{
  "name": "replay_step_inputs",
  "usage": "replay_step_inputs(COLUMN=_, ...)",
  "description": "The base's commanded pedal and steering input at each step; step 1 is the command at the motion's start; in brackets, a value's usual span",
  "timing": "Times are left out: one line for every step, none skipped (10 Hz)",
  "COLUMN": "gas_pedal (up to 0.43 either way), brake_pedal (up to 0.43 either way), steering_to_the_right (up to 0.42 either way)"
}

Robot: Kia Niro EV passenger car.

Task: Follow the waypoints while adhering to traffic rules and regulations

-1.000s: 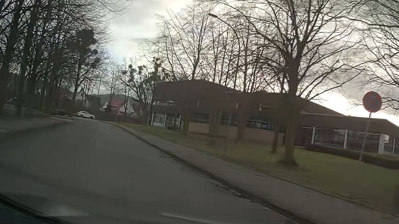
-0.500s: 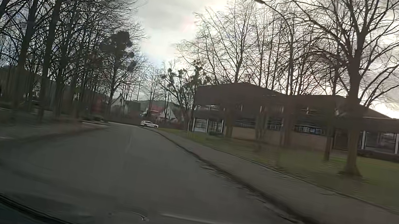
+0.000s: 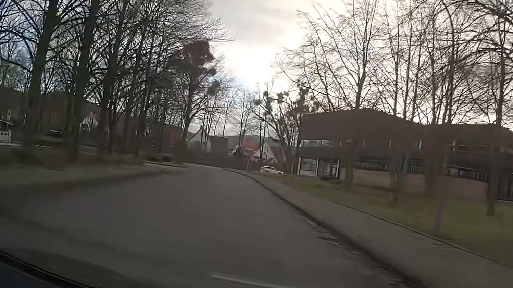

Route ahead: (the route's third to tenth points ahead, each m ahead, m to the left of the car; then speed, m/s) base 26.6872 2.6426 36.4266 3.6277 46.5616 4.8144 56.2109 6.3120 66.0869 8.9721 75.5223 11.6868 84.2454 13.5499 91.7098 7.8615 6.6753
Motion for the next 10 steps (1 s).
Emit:
replay_step_inputs(gas_pedal=0.299, brake_pedal=0.000, steering_to_the_right=-0.112)
replay_step_inputs(gas_pedal=0.299, brake_pedal=0.000, steering_to_the_right=-0.090)
replay_step_inputs(gas_pedal=0.260, brake_pedal=0.000, steering_to_the_right=-0.073)
replay_step_inputs(gas_pedal=0.220, brake_pedal=0.000, steering_to_the_right=-0.063)
replay_step_inputs(gas_pedal=0.220, brake_pedal=0.000, steering_to_the_right=-0.057)
replay_step_inputs(gas_pedal=0.220, brake_pedal=0.000, steering_to_the_right=-0.050)
replay_step_inputs(gas_pedal=0.220, brake_pedal=0.000, steering_to_the_right=-0.044)
replay_step_inputs(gas_pedal=0.220, brake_pedal=0.000, steering_to_the_right=-0.035)
replay_step_inputs(gas_pedal=0.228, brake_pedal=0.000, steering_to_the_right=-0.027)
replay_step_inputs(gas_pedal=0.228, brake_pedal=0.000, steering_to_the_right=-0.018)
